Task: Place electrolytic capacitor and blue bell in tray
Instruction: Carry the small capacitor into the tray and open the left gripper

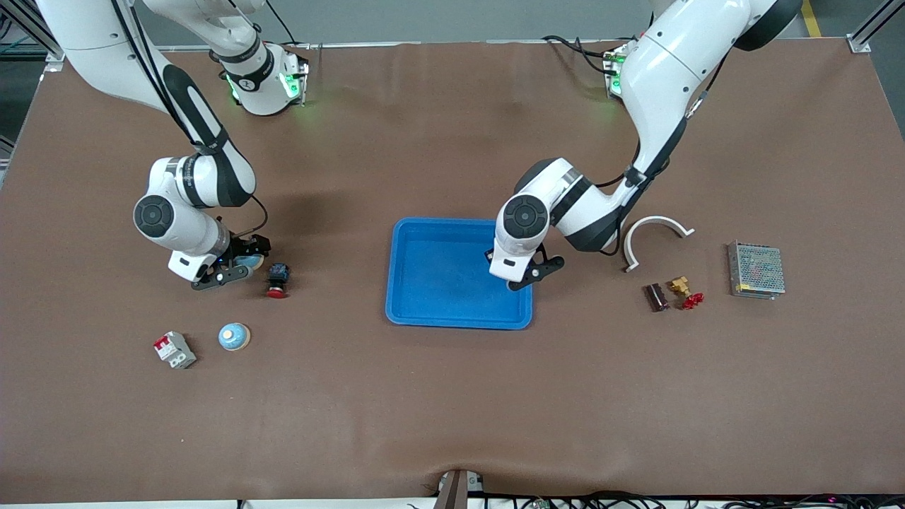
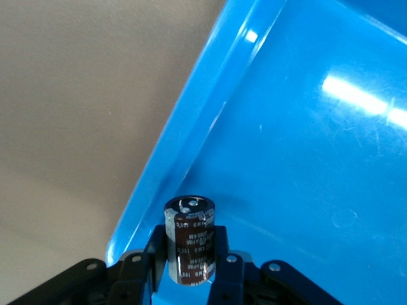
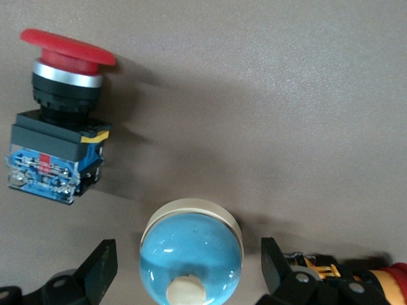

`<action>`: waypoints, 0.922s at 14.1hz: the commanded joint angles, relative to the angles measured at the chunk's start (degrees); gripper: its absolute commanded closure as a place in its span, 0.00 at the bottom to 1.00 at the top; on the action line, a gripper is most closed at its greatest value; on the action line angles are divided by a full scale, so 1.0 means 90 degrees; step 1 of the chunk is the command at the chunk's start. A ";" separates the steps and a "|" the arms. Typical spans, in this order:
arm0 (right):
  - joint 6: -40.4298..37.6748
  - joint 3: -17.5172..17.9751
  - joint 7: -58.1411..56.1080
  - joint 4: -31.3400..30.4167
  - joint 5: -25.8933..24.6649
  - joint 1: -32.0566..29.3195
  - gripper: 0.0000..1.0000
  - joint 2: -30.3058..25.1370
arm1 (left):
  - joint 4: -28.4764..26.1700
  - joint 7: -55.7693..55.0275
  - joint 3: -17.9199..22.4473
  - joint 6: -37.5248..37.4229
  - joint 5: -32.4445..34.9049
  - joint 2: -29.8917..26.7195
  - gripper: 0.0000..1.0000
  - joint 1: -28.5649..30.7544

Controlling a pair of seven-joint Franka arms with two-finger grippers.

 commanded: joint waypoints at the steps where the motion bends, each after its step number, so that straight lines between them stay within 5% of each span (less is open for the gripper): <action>1: 0.0093 0.0006 -0.0201 -0.0054 0.0076 -0.0029 0.08 0.0000 | 0.0172 -0.0131 0.0034 0.0042 0.0153 0.0193 1.00 -0.0092; 3: 0.0093 0.0006 -0.0299 -0.0054 0.0076 -0.0048 0.23 -0.0010 | 0.0172 -0.0131 0.0034 0.0051 0.0153 0.0271 0.95 -0.0141; 5: 0.0083 0.0006 -0.0300 -0.0054 0.0076 -0.0049 0.36 -0.0010 | 0.0240 -0.0131 0.0034 0.0051 0.0133 0.0310 0.55 -0.0151; 7: 0.0083 0.0006 -0.0309 -0.0054 0.0076 -0.0049 0.44 -0.0010 | 0.0289 -0.0111 0.0043 0.0042 0.0143 0.0252 0.00 -0.0112; 13: 0.0005 0.0006 -0.0280 -0.0005 0.0076 -0.0058 0.51 -0.0049 | 0.0845 0.0248 0.0034 -0.0903 0.0162 -0.0323 0.00 0.0249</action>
